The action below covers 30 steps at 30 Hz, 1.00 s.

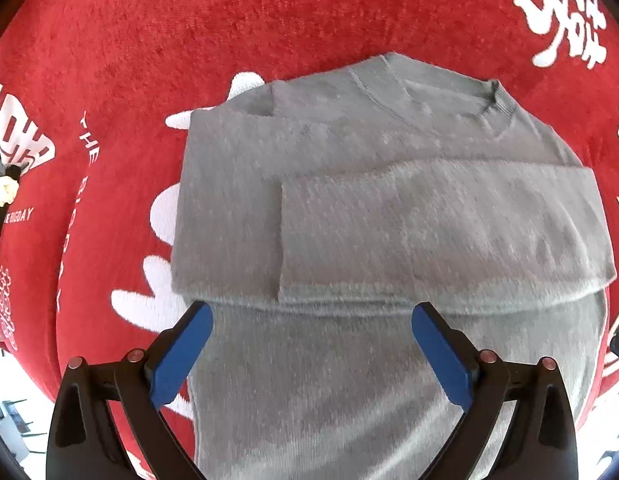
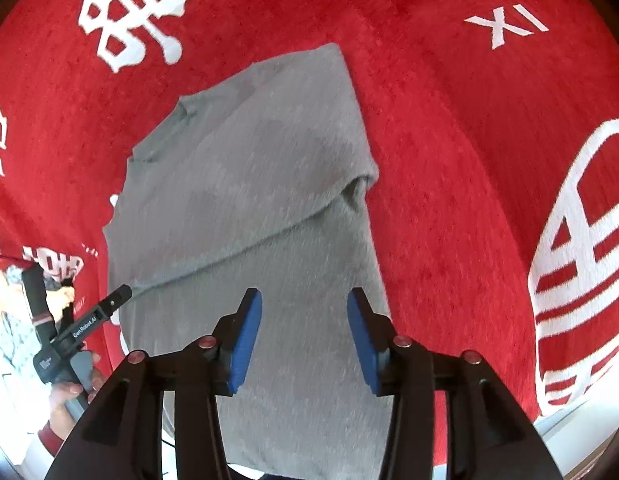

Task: Fold small clothes

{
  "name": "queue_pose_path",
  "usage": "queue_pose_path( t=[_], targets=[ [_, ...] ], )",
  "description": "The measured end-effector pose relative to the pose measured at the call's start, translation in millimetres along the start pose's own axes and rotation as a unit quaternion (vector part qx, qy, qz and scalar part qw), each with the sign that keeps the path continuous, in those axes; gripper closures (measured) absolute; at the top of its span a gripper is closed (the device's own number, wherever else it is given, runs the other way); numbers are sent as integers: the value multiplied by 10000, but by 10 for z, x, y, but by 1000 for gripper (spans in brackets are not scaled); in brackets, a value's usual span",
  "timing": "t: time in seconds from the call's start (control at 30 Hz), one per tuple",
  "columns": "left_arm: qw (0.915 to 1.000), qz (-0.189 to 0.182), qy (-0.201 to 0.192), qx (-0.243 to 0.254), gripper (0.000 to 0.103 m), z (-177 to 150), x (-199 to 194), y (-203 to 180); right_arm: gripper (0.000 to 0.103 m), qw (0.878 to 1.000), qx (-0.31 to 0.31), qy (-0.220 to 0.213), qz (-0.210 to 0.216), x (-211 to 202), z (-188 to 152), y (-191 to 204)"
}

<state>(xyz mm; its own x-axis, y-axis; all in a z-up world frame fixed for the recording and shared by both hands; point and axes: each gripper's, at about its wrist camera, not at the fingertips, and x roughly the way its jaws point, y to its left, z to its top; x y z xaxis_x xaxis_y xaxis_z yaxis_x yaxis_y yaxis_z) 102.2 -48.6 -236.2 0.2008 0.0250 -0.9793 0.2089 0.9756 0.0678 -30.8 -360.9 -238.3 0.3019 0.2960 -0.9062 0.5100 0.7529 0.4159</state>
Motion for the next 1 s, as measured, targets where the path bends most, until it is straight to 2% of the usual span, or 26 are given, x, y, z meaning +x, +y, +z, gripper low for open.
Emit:
queue_pose_path(
  t=[0.57,0.8,0.83,0.9,1.0],
  targets=[
    [9976,-193,380,551,3,-484,-108,-174,51,9993,-180,327,-35,49,-427,97],
    [9933,-521,704,752,3,-703,-224,-267,51,9980,-351,510,-118,48,-605,149],
    [9930,-545,710,771,3,-724,-268,-280,49,9977,-392,528,-133,33,-626,172],
    [9918,-630,766,808,3,-765,-372,-304,37,9973,-466,544,-129,-12,-659,225],
    [9908,-654,799,878,3,-822,-538,-342,36,9966,-592,563,-106,-116,-713,321]
  ],
)
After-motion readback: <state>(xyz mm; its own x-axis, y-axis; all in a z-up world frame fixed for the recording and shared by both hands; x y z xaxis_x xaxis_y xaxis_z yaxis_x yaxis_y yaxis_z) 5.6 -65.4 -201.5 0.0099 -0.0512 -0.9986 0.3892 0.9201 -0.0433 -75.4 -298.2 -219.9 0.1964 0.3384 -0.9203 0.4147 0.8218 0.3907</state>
